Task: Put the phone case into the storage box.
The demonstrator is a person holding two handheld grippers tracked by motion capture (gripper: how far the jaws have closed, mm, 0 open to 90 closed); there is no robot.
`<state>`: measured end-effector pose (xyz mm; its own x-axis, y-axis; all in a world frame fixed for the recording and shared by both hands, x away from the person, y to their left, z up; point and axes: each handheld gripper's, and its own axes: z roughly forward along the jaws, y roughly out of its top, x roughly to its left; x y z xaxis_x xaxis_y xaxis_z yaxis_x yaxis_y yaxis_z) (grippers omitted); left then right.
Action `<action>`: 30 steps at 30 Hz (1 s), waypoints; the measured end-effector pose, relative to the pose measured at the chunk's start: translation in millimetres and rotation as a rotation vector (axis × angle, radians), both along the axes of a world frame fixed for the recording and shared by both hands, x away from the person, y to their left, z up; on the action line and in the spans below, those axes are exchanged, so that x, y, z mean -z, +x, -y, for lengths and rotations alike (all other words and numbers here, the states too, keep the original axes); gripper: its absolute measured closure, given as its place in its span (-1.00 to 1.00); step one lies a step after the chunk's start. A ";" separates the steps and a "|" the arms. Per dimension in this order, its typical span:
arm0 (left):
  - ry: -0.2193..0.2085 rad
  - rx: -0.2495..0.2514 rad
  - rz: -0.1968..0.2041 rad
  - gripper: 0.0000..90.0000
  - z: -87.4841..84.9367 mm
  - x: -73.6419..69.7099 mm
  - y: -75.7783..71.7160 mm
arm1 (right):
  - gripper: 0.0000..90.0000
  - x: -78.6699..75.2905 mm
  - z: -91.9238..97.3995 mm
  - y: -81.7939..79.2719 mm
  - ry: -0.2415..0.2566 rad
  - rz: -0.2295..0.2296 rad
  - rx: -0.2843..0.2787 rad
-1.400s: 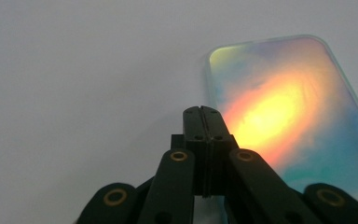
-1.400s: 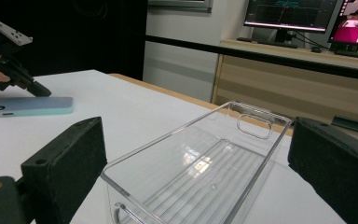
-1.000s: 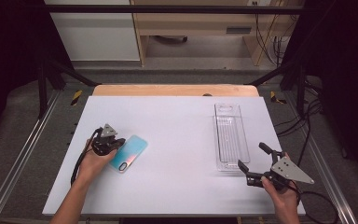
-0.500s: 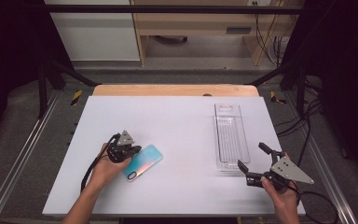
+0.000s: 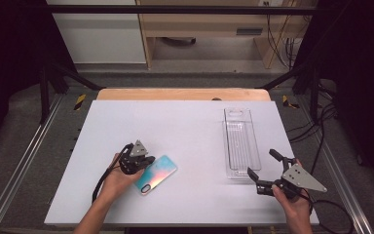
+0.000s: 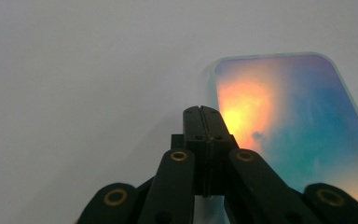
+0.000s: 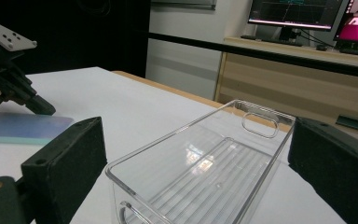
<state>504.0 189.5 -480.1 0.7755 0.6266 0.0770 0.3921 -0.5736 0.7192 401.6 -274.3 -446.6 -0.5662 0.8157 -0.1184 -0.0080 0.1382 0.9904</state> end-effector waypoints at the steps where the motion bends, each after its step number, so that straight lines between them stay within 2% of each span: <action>1: -0.002 0.004 -0.001 1.00 1.9 0.1 -0.2 | -0.90 0.1 0.1 0.1 0.000 0.000 0.000; 17: -0.002 0.053 -0.010 1.00 22.2 0.0 -12.3 | -0.90 1.4 -2.5 0.7 -0.002 -0.008 -0.006; 30: -0.028 0.052 -0.017 1.00 21.2 1.3 -14.8 | -0.90 2.3 -3.0 1.2 -0.002 -0.011 -0.007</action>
<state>489.2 168.3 -481.4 0.8080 0.5874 0.0470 0.3744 -0.5733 0.7288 402.8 -271.3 -448.9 -0.5733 0.8114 -0.1134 0.0019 0.1397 0.9902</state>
